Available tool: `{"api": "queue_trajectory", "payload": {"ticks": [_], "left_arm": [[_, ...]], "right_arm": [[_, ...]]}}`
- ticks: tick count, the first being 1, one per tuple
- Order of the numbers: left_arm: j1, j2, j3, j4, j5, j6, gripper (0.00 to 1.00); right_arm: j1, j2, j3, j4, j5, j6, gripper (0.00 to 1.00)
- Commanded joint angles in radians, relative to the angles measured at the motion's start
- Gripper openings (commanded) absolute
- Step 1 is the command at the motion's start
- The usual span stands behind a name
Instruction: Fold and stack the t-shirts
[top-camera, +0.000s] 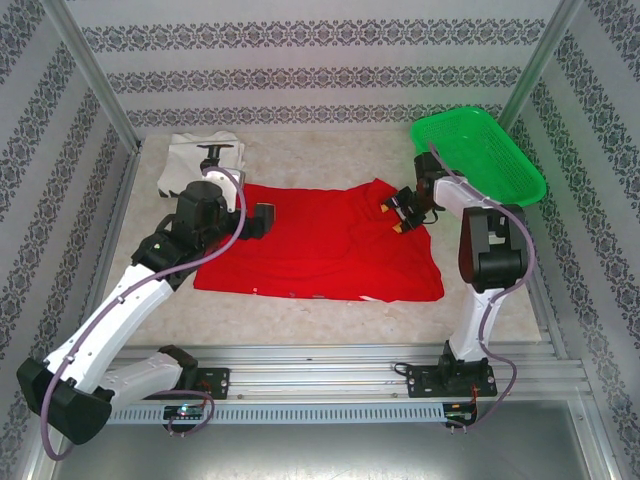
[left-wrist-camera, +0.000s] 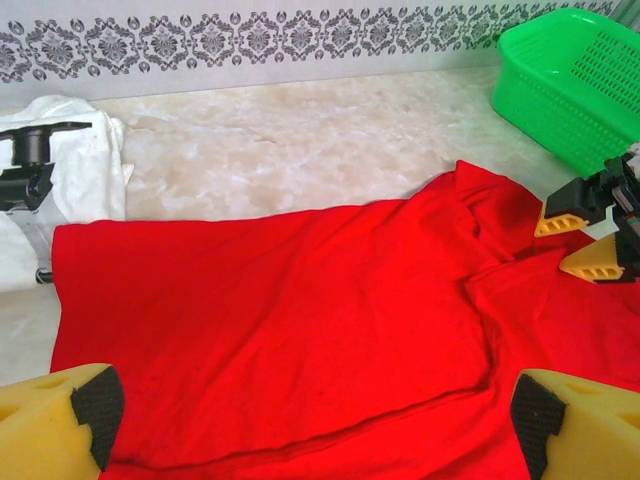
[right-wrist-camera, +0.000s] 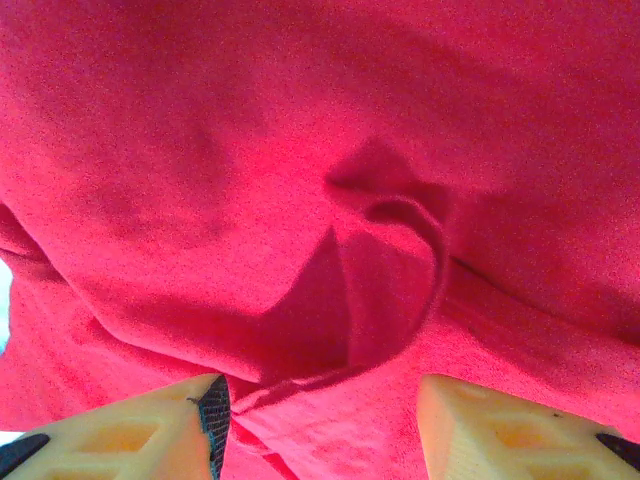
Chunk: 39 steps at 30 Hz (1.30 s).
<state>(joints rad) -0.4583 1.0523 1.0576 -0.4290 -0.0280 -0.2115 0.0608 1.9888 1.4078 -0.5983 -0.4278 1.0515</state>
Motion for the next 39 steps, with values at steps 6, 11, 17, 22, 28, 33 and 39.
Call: {"api": "queue_trajectory", "payload": {"ticks": [6,11,17,22,28,33,39], "left_arm": [[-0.012,-0.035,-0.028,0.003,-0.027,0.027,1.0],[-0.012,-0.035,-0.037,0.003,-0.036,0.025,1.0],[-0.012,-0.038,-0.047,0.003,-0.029,0.013,1.0],[-0.011,-0.044,-0.054,0.001,-0.026,0.006,1.0],[-0.012,-0.047,-0.068,0.006,-0.011,-0.009,1.0],[-0.012,-0.046,-0.077,0.004,0.009,-0.025,1.0],[-0.013,-0.032,-0.089,-0.007,0.025,-0.058,1.0]], "right_arm": [[-0.011,0.049,0.002,-0.015,-0.003,0.029,0.49],[-0.012,0.054,0.005,-0.008,-0.001,0.028,0.31],[-0.003,0.089,0.091,-0.048,0.003,-0.014,0.1],[0.008,0.105,0.159,-0.086,0.02,-0.052,0.07],[0.03,0.165,0.239,-0.124,0.002,-0.098,0.1],[0.053,0.195,0.281,-0.112,-0.031,-0.136,0.22],[0.063,0.182,0.359,-0.155,-0.012,-0.248,0.39]]}}
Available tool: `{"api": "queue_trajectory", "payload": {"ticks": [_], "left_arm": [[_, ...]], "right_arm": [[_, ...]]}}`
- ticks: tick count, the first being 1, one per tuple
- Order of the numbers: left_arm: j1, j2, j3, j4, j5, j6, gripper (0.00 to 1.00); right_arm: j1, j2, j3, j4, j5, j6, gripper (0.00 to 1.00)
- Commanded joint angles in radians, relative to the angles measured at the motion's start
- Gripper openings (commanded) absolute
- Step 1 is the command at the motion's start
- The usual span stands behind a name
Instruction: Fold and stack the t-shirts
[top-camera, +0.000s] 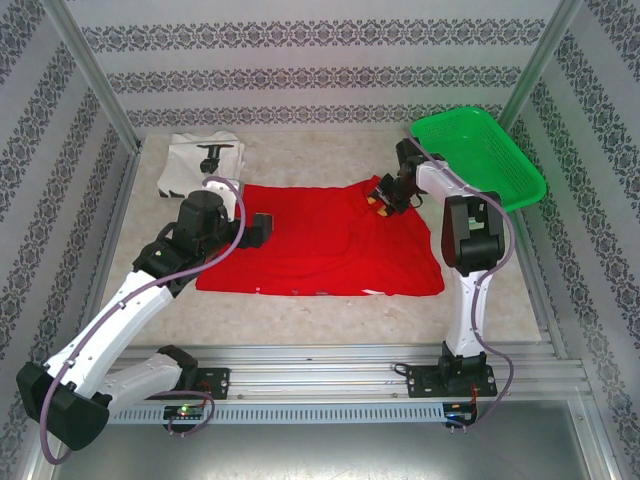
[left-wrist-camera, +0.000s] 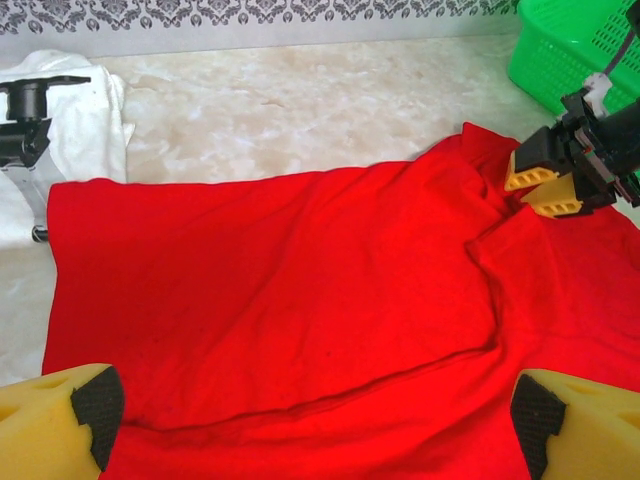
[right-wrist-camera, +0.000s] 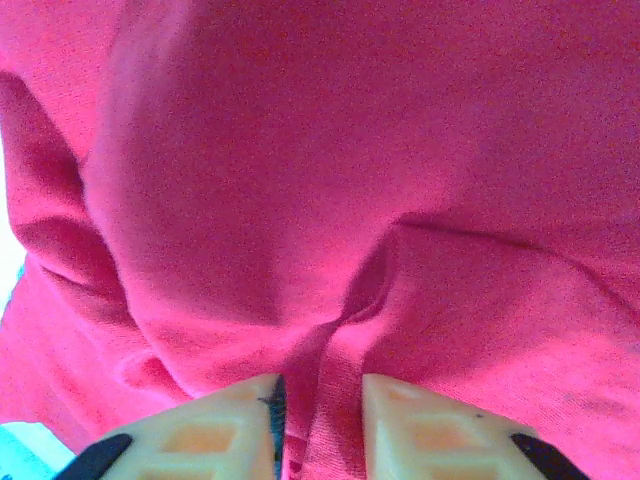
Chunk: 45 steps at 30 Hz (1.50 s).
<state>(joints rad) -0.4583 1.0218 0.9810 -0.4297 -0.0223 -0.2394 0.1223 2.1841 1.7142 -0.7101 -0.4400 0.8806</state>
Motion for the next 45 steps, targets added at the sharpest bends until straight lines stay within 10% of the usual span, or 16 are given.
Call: {"api": "queue_trajectory", "payload": {"ticks": [1,11,22,45], "left_arm": [[-0.013,0.002,-0.014,-0.008,0.021,-0.033,1.0],[-0.001,0.081,-0.126,-0.031,0.026,-0.239,1.0],[0.202,0.215,-0.349,0.075,0.051,-0.49,1.0],[0.354,0.172,-0.448,-0.233,-0.115,-0.586,0.97]], "right_arm": [[0.0,-0.029,0.059,-0.062,0.026,-0.101,0.41],[-0.014,-0.322,-0.17,-0.147,0.216,-0.302,0.47],[-0.058,-0.473,-0.675,0.083,0.203,-0.148,0.46],[-0.104,-0.79,-1.03,-0.083,0.424,-0.028,0.54]]}}
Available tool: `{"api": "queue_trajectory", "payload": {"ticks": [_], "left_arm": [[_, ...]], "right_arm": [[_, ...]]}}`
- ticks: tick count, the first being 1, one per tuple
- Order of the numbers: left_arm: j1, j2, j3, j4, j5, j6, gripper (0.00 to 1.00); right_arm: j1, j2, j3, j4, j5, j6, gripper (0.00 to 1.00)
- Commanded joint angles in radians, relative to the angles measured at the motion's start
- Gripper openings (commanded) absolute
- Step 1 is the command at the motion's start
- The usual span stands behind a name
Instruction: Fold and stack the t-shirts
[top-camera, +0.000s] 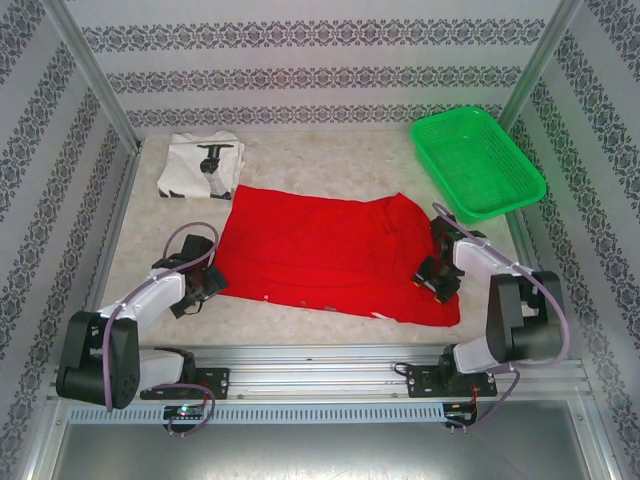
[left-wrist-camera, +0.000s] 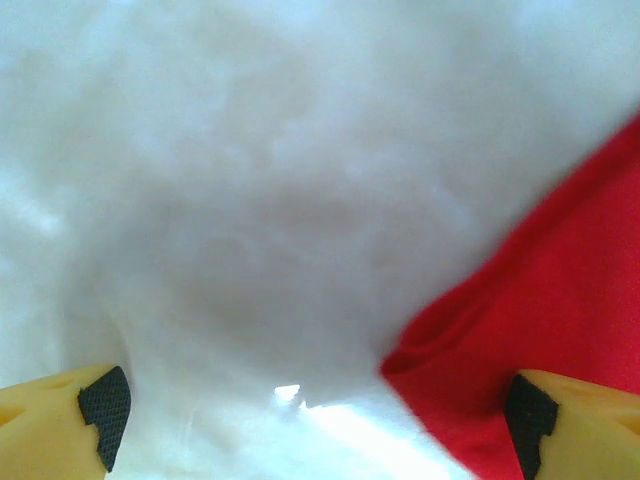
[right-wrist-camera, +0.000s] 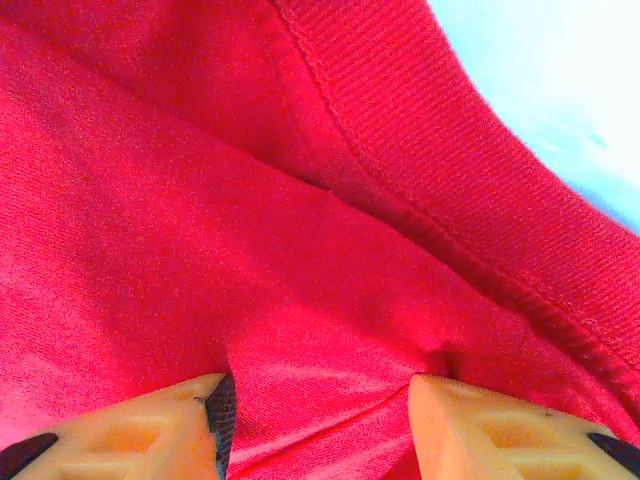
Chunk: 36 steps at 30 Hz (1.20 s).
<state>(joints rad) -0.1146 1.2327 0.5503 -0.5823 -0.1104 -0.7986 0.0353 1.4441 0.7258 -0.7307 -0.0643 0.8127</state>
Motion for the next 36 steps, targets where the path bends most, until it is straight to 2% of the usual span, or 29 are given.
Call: {"api": "queue_trajectory", "payload": {"ticks": [1,6,9,13,15,19,22,28,36], "left_arm": [[0.009,-0.056,-0.01,-0.085,-0.019,-0.021,0.97],[-0.029,-0.191,0.115,-0.055,0.031,0.074,0.99],[-0.041,-0.152,0.25,0.011,0.12,0.164,1.0],[-0.043,0.053,0.491,0.058,0.256,0.331,1.0],[-0.044,0.198,0.647,0.023,0.279,0.416,1.0],[-0.045,0.443,0.882,-0.017,0.31,0.508,0.99],[-0.044,0.611,1.043,-0.086,0.288,0.556,0.93],[-0.045,0.837,1.23,-0.132,0.205,0.59,0.83],[-0.042,1.046,1.391,-0.119,0.149,0.582,0.76]], "right_arm": [[-0.018,-0.073,-0.046,-0.055,0.049,0.041,0.54],[-0.024,-0.17,0.06,-0.02,-0.003,-0.026,0.63],[-0.023,-0.175,0.167,0.014,-0.067,-0.132,0.77],[-0.023,-0.033,0.398,-0.053,-0.129,-0.329,0.8],[-0.026,0.058,0.52,-0.105,-0.121,-0.405,0.8],[-0.035,0.185,0.671,-0.112,-0.15,-0.455,0.8],[-0.037,0.263,0.749,-0.124,-0.178,-0.472,0.79],[-0.038,0.264,0.717,-0.063,-0.228,-0.477,0.81],[-0.038,0.073,0.542,0.06,-0.291,-0.493,0.91]]}}
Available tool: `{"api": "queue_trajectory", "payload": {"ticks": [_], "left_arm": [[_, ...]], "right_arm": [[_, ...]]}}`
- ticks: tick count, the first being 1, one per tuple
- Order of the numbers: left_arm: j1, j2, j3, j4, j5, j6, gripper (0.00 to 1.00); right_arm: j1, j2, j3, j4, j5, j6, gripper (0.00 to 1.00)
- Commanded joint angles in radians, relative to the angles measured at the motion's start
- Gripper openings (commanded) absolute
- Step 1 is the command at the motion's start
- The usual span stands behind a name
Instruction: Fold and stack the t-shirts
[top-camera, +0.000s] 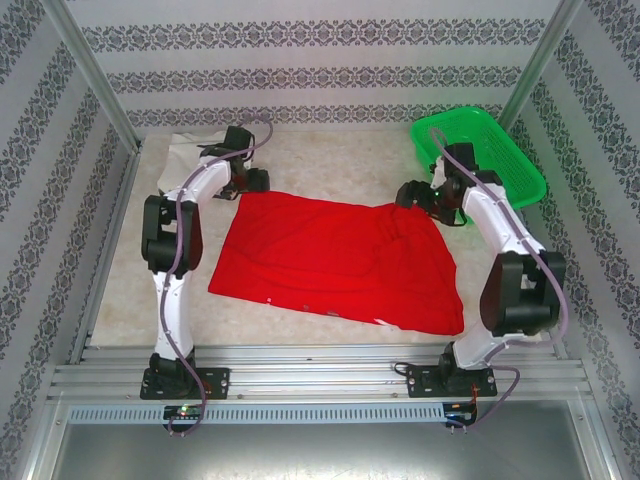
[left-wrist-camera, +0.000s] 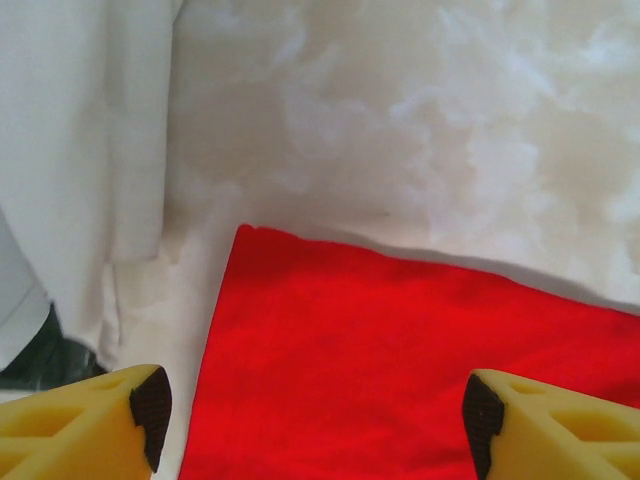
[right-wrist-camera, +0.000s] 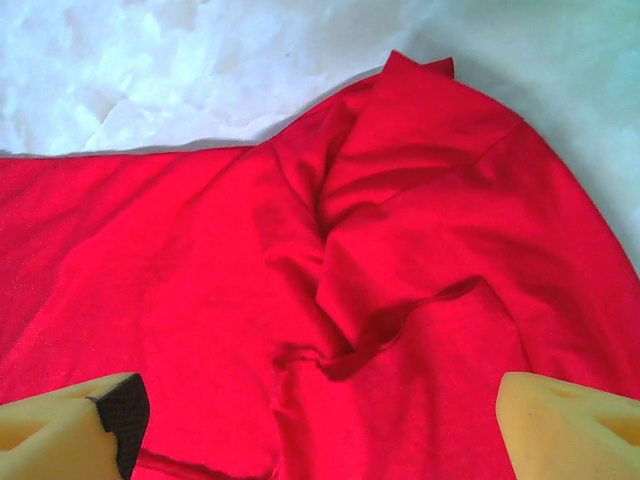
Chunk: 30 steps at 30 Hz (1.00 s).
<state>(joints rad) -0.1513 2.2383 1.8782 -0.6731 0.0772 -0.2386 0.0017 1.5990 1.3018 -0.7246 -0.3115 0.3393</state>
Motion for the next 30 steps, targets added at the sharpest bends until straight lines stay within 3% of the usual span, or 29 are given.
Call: {"api": "queue_trajectory", "payload": {"ticks": [1,6,18,24,26,28,30], "left_arm": [[-0.006,0.062,0.086,-0.026,-0.029,0.023,0.76],[-0.006,0.152,0.194,-0.078,-0.04,0.024,0.71],[-0.005,0.2,0.204,-0.083,-0.1,0.023,0.57],[-0.004,0.226,0.218,-0.084,-0.027,0.063,0.33],[-0.005,0.222,0.209,-0.075,0.009,0.064,0.2],[-0.003,0.196,0.195,-0.075,0.032,0.062,0.01],[0.001,0.139,0.133,-0.036,0.05,0.059,0.0]], "right_arm": [[-0.006,-0.102,-0.048,0.057,-0.055,-0.018,0.92],[-0.011,-0.162,-0.092,0.037,-0.06,-0.015,0.92],[-0.04,-0.221,-0.154,0.014,-0.052,-0.025,0.92],[-0.054,-0.213,-0.163,0.002,-0.026,-0.028,0.93],[-0.06,-0.189,-0.157,-0.004,-0.018,-0.032,0.93],[-0.065,-0.154,-0.14,-0.012,-0.006,-0.031,0.93],[-0.069,-0.11,-0.11,-0.03,0.0,-0.035,0.93]]}}
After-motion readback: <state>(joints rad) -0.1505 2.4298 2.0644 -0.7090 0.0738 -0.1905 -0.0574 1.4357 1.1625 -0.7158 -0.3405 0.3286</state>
